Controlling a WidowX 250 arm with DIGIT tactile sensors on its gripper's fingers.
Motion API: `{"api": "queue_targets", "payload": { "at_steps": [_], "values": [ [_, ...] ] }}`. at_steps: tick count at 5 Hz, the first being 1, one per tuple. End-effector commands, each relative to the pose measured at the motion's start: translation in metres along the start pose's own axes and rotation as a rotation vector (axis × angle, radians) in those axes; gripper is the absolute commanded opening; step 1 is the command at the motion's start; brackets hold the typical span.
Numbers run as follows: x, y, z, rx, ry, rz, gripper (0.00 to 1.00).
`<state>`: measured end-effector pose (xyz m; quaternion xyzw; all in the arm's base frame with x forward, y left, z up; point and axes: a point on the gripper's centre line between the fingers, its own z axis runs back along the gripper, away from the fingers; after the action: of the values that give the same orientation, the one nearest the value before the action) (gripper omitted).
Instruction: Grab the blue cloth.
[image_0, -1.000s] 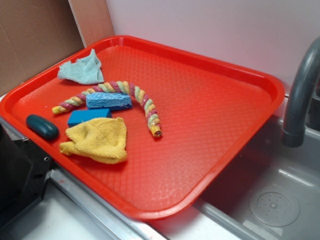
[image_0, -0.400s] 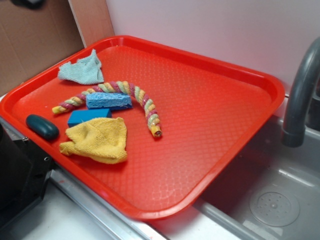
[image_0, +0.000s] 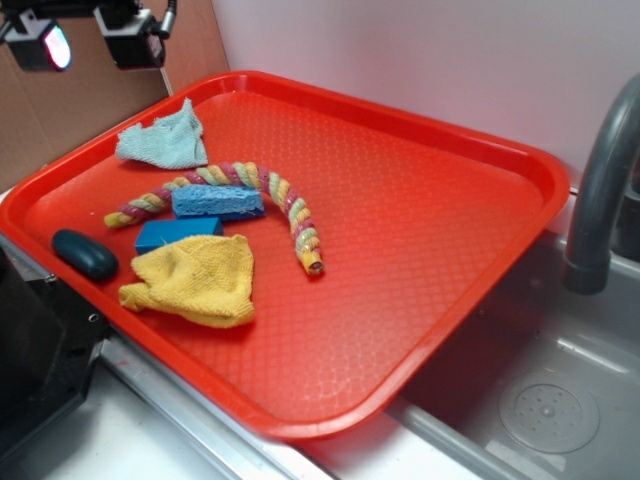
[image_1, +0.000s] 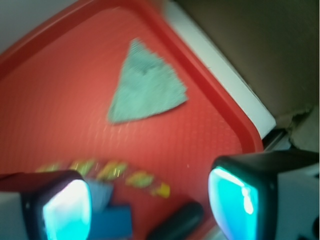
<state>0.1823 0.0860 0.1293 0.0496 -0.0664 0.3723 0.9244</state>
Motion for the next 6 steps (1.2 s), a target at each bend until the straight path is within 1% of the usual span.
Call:
{"api": "queue_targets", "payload": {
  "at_steps": [1,2,3,4,5,6],
  "values": [
    [0.004,0.010,0.006,-0.007,-0.030,0.013,1.00],
    [0.004,0.010,0.006,-0.007,-0.030,0.013,1.00],
    [0.038,0.006,-0.033,-0.056,-0.060,0.084,1.00],
    [0.062,-0.001,-0.056,-0.042,-0.074,0.102,1.00],
    [0.069,-0.003,-0.079,-0.035,-0.057,0.104,1.00],
    [0.071,-0.006,-0.090,-0.012,-0.049,0.092,1.00]
  ]
}}
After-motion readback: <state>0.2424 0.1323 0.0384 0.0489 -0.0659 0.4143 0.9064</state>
